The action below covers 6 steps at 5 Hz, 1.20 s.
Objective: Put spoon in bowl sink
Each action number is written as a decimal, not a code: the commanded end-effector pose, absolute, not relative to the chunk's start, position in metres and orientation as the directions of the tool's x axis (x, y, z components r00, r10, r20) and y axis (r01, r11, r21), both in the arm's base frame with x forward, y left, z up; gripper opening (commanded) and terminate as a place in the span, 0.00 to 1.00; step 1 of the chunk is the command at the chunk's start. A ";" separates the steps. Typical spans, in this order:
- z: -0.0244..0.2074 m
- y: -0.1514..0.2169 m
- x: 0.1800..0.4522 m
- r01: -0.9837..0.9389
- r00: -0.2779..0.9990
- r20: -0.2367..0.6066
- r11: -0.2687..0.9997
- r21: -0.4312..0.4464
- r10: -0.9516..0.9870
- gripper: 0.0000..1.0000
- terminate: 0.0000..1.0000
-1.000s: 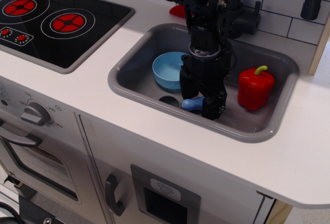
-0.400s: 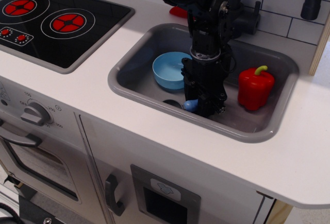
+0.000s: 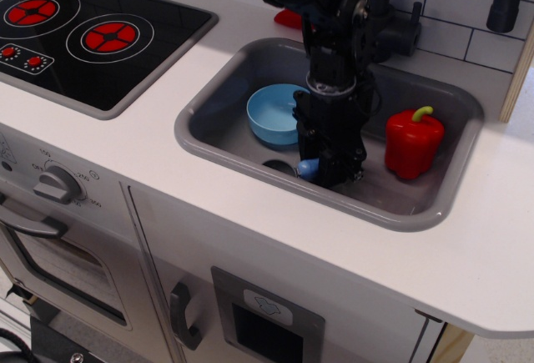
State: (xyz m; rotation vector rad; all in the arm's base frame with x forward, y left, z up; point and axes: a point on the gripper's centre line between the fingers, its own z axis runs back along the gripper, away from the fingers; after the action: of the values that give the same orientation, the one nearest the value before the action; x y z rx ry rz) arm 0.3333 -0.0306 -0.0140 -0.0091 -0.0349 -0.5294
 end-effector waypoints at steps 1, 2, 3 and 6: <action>0.072 -0.026 0.368 0.429 0.880 0.239 0.903 -0.032 -0.410 0.00 0.00; 0.079 -0.009 0.388 0.345 0.886 0.326 0.939 0.012 -0.330 0.00 0.00; 0.076 0.007 0.412 0.241 0.896 0.380 0.970 0.022 -0.231 0.00 0.00; 0.058 0.029 0.420 0.123 0.905 0.416 0.991 -0.059 -0.087 0.00 0.00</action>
State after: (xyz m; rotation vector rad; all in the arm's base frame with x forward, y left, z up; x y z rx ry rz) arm 0.4164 0.0217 0.0433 -0.0913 -0.3941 -0.1049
